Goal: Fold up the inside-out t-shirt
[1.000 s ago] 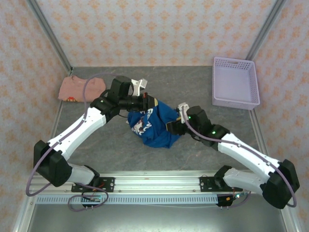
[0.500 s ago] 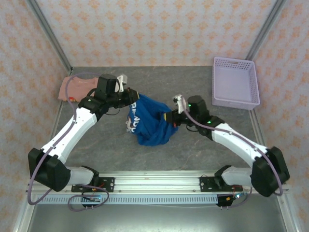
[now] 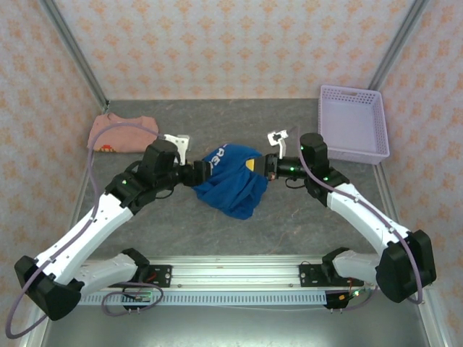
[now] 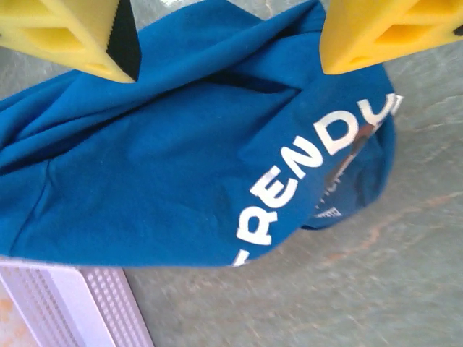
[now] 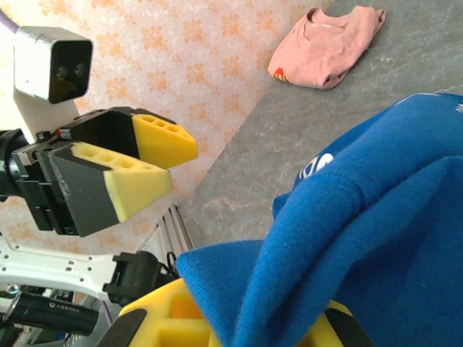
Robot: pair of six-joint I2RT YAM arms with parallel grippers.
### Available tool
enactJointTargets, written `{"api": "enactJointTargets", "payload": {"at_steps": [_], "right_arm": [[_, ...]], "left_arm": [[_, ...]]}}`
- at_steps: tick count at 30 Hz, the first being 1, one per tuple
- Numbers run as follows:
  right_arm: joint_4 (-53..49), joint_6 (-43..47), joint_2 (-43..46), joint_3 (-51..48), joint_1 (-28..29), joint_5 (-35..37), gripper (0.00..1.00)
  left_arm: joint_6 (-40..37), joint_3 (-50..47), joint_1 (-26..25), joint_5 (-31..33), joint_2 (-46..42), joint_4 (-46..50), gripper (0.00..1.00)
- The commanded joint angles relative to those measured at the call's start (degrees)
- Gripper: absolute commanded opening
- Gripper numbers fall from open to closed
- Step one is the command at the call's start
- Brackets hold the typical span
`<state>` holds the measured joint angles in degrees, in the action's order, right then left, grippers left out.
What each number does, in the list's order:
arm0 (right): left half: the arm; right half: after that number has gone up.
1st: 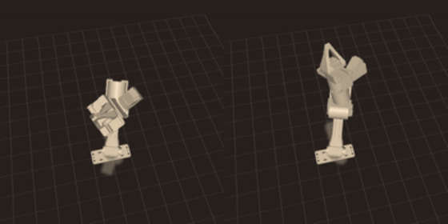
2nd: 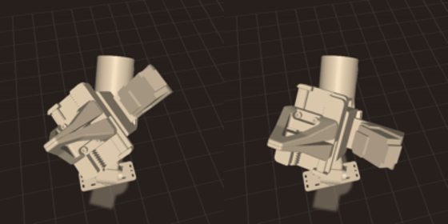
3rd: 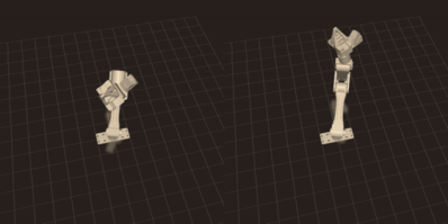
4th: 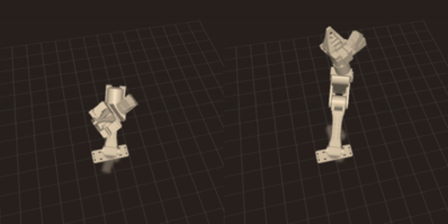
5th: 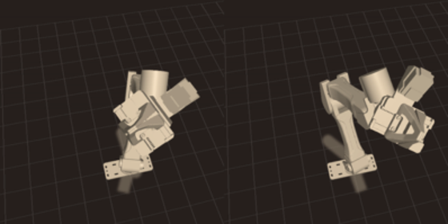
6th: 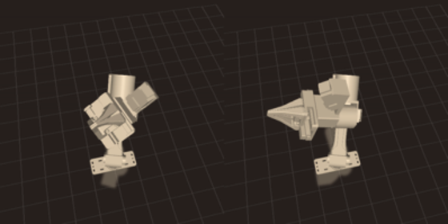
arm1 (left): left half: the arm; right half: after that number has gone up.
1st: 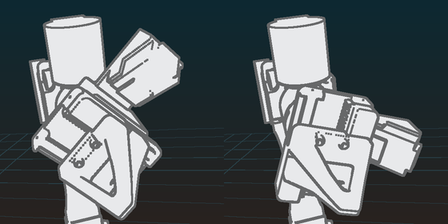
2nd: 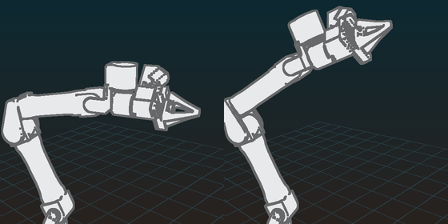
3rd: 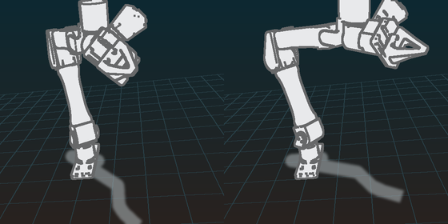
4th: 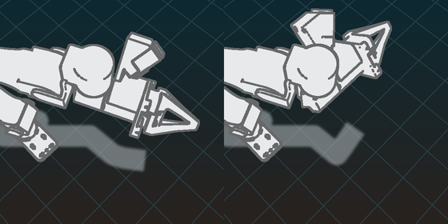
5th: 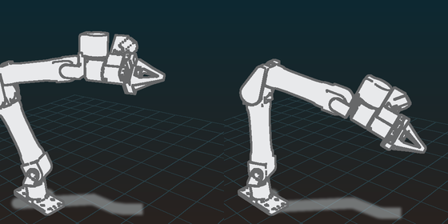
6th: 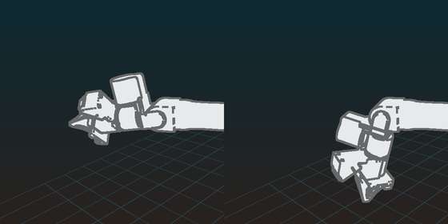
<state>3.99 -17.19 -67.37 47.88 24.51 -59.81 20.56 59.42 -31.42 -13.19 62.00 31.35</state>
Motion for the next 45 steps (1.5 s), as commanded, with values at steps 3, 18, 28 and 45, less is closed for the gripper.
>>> {"api": "enactJointTargets", "payload": {"at_steps": [3,18,28,45], "right_arm": [[-7.2,7.6,1.5,2.2,-0.9,-2.1,0.0],[-14.3,11.7,5.4,0.2,-2.6,6.2,0.0],[-25.2,15.6,7.1,1.3,-1.6,42.8,0.11],[-21.3,22.2,13.9,-0.6,12.6,41.1,0.59]], "left_arm": [[-3.2,0.3,-0.2,-0.5,13.5,0.3,0.66],[-5.6,14.0,-0.1,-19.2,39.9,0.4,0.13],[27.0,3.2,9.8,-39.8,12.0,-28.3,0.0],[38.5,2.9,12.2,-38.4,7.2,-31.1,0.0]]}}
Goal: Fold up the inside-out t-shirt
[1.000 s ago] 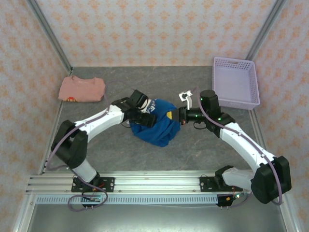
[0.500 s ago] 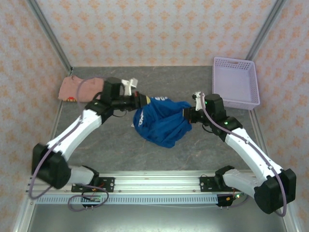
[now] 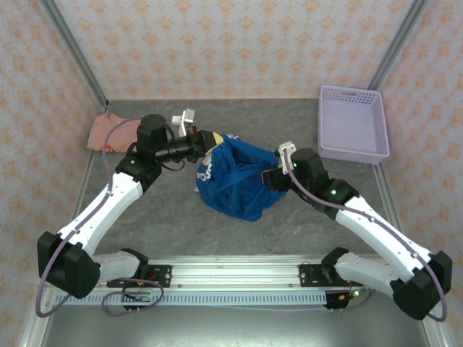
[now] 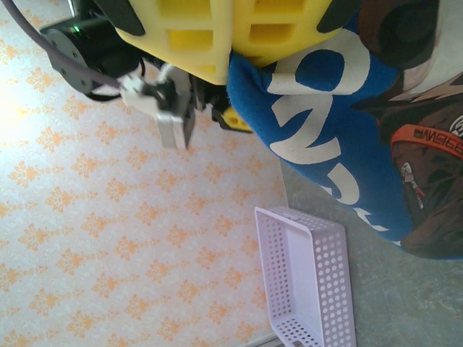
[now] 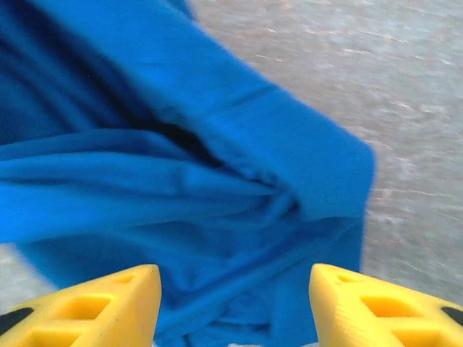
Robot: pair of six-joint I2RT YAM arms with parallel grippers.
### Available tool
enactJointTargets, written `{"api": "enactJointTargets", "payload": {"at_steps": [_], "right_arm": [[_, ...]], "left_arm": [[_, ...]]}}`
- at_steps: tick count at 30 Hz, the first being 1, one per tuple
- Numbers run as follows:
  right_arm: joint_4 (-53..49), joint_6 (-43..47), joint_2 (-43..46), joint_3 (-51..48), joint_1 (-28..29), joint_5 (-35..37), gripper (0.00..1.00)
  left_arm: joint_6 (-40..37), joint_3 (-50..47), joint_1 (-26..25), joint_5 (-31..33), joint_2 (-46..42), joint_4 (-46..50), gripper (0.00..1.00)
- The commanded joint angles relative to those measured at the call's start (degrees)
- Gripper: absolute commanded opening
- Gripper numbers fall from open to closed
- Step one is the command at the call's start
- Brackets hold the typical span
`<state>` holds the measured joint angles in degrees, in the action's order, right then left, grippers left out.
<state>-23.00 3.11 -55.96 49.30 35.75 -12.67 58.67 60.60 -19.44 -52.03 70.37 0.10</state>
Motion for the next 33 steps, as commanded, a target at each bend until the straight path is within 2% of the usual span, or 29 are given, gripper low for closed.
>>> {"api": "enactJointTargets", "payload": {"at_steps": [1,4,8,9,11,12,19,26,30,33], "right_arm": [[8.3,1.3,2.1,-2.3,2.4,-7.9,0.6],[13.3,-1.8,-3.5,-0.2,3.9,-12.6,0.65],[20.4,-5.3,-14.0,3.1,4.1,-17.3,0.64],[19.9,-5.1,-16.5,4.7,4.1,-18.5,0.59],[15.5,-3.9,-18.6,6.6,4.2,-18.9,0.33],[14.2,-3.6,-18.0,6.1,4.1,-18.2,0.26],[4.3,-1.3,-6.0,0.0,3.6,-8.4,0.03],[2.4,-0.2,-0.8,-0.9,1.8,-5.8,0.02],[5.8,-2.4,0.2,-1.0,0.2,-9.9,0.0],[7.9,-6.1,-0.6,0.5,-2.3,-10.3,0.0]], "left_arm": [[0.3,1.7,0.2,0.4,-1.1,0.4,0.0],[-0.3,1.8,0.2,0.4,-1.1,1.3,0.0],[-0.9,2.0,0.2,0.6,-1.5,1.8,0.0],[-1.4,2.2,0.2,0.9,-1.7,2.5,0.0],[-2.7,2.4,0.5,2.6,-2.2,4.7,0.0],[-2.9,2.4,1.0,3.6,-2.5,5.6,0.0],[-1.0,0.4,9.3,6.2,-4.5,6.8,0.0],[-6.2,-0.2,16.7,7.8,-6.7,15.0,0.0],[-12.2,-0.2,16.8,12.4,-6.5,21.6,0.0],[-13.5,-0.9,15.4,10.8,-6.0,20.2,0.0]]}}
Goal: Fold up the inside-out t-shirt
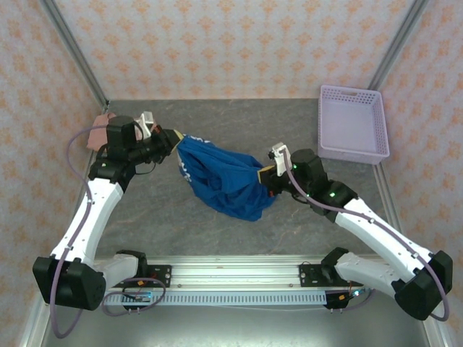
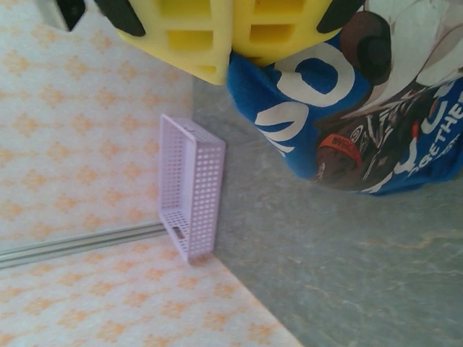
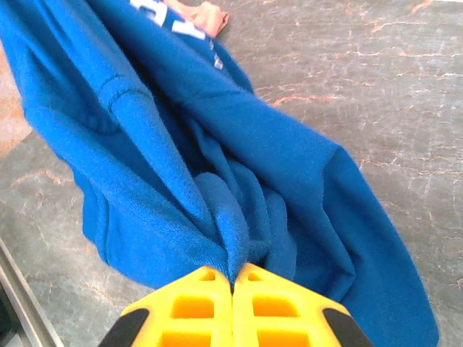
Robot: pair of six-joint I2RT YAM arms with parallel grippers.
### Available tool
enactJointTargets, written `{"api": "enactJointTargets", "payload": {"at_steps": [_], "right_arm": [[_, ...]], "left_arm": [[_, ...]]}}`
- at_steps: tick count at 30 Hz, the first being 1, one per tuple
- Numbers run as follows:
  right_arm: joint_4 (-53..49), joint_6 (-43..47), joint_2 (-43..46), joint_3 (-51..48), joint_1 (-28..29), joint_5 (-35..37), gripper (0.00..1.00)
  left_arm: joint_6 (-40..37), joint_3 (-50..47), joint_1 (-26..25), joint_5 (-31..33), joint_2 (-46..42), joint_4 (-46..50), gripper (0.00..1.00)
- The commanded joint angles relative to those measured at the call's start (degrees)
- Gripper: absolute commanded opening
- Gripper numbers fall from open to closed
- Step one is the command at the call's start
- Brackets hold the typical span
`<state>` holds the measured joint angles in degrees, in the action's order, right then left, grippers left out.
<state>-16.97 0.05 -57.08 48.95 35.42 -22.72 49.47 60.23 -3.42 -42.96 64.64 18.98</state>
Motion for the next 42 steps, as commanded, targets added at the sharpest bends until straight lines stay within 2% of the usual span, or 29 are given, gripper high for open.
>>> {"api": "enactJointTargets", "payload": {"at_steps": [1,6,8,10,11,12,15,17,19,20,22,24,26,31,35,40,42], "right_arm": [[2.4,-4.4,0.0,1.7,-3.0,-0.6,0.0],[5.3,-9.8,-1.4,5.1,-6.4,-10.2,0.0],[3.9,-11.3,-2.0,6.0,-8.1,-11.7,0.0],[2.4,-13.7,-3.1,6.4,-10.5,-12.3,0.0],[2.0,-15.5,-3.9,6.6,-11.9,-12.2,0.0],[1.4,-17.6,-5.5,7.1,-13.4,-12.2,0.0],[-0.4,-20.9,-11.2,9.9,-15.6,-12.8,0.0],[-0.2,-22.1,-14.3,11.4,-15.6,-14.2,0.0],[1.2,-23.2,-16.2,12.2,-15.6,-14.6,0.0],[1.2,-22.9,-16.8,12.6,-15.6,-14.6,0.0],[-0.2,-21.7,-18.4,14.3,-15.6,-14.0,0.0],[-1.8,-20.4,-19.9,15.7,-15.7,-13.7,0.0],[-2.5,-19.9,-21.1,16.9,-15.7,-14.1,0.0],[-2.8,-19.7,-21.4,17.5,-15.8,-14.5,0.0],[-3.6,-19.0,-21.1,17.5,-16.0,-13.8,0.0],[-5.5,-17.4,-20.0,17.9,-16.5,-12.6,0.0],[-5.6,-16.9,-19.6,17.6,-16.6,-12.2,0.0]], "left_arm": [[-4.7,-0.1,-1.9,0.6,-0.1,0.4,0.0],[-11.5,6.3,-10.0,4.0,4.8,5.7,0.0],[-10.4,6.3,-10.4,8.2,8.5,4.7,0.08],[-10.4,7.0,-10.4,13.7,12.7,3.2,0.12],[-10.5,7.8,-10.2,16.1,14.8,2.3,0.16],[-11.3,9.2,-10.3,18.9,17.3,2.2,0.25],[-14.8,12.4,-10.2,27.9,20.7,6.7,0.45],[-18.0,9.4,-10.9,31.0,16.8,6.6,0.56],[-23.8,3.5,-13.7,33.2,9.4,4.8,0.64],[-26.7,0.8,-15.3,32.2,6.1,3.5,0.65],[-32.4,-4.7,-19.7,26.2,0.3,0.2,0.66],[-34.9,-8.1,-24.1,23.4,-1.9,-2.9,0.69],[-36.5,-9.1,-27.4,22.0,-0.1,-5.4,0.7],[-38.3,-1.7,-33.6,21.1,11.7,-5.1,0.69],[-40.1,1.7,-36.3,21.1,17.5,-4.8,0.68],[-41.8,4.7,-36.1,29.4,20.9,3.1,0.67],[-41.5,4.1,-35.8,26.3,21.2,2.3,0.67]]}}
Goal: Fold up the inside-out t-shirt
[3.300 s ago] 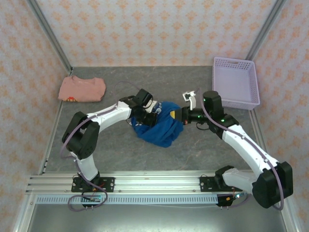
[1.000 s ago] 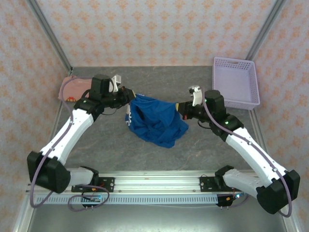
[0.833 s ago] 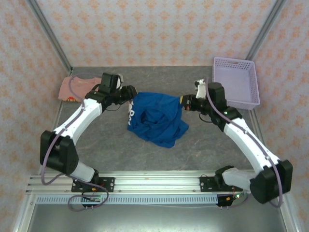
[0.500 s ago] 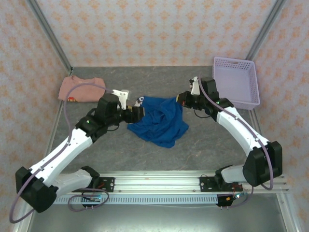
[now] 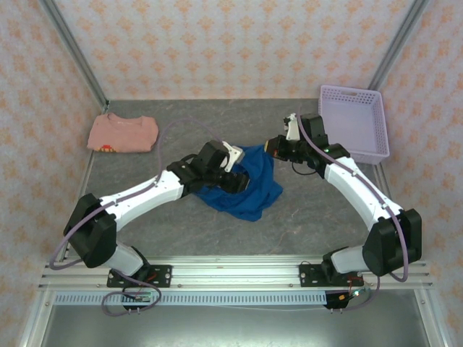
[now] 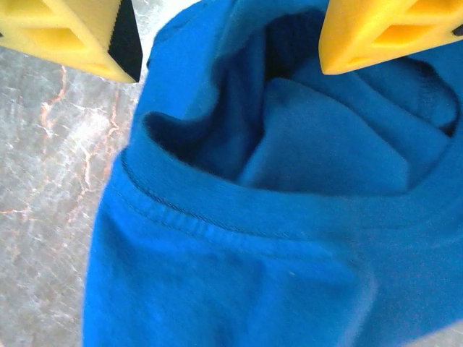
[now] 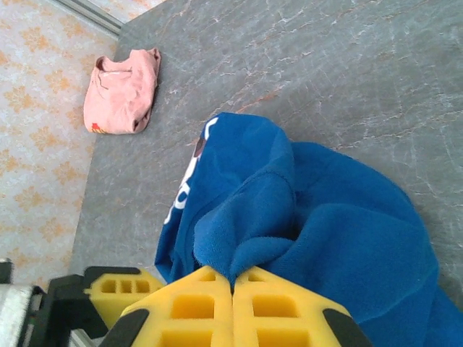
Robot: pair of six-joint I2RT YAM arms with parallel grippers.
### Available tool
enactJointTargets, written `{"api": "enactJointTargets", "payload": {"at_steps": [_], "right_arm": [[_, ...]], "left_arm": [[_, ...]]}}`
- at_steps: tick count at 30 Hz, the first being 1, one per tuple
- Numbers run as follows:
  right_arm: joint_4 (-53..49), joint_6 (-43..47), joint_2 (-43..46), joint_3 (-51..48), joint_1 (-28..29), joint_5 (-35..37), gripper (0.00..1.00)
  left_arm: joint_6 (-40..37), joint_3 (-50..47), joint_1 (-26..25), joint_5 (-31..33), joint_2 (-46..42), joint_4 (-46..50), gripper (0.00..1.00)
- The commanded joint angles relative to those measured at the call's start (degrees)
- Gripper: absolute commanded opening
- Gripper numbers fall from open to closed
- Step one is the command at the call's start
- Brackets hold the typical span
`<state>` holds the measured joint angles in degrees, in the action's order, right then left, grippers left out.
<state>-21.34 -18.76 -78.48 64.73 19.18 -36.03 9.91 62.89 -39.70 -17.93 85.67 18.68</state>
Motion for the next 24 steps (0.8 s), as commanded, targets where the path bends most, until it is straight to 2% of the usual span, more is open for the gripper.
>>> {"api": "enactJointTargets", "payload": {"at_steps": [1,6,9,15,21,24], "right_arm": [[-1.1,2.1,1.8,1.7,-0.3,0.9,0.0],[-0.5,2.2,2.5,0.4,-0.3,-0.5,0.0],[0.7,2.1,4.4,-2.0,-0.3,-1.6,0.0],[3.9,1.3,9.2,-8.7,-0.2,-3.3,0.0],[9.0,0.2,13.9,-13.9,0.4,-4.5,0.0],[11.4,0.0,15.8,-16.4,1.3,-4.6,0.0]], "left_arm": [[-1.9,1.7,0.5,-0.7,0.9,2.2,0.67],[1.9,3.2,0.4,-5.7,3.3,-2.3,0.67],[9.5,2.2,1.2,-9.1,3.6,-9.8,0.68],[29.1,-1.2,7.5,-15.5,7.5,-24.0,0.7],[37.4,-1.4,9.3,-15.6,10.1,-24.0,0.75],[38.7,-0.9,9.2,-14.3,11.2,-22.2,0.78]]}}
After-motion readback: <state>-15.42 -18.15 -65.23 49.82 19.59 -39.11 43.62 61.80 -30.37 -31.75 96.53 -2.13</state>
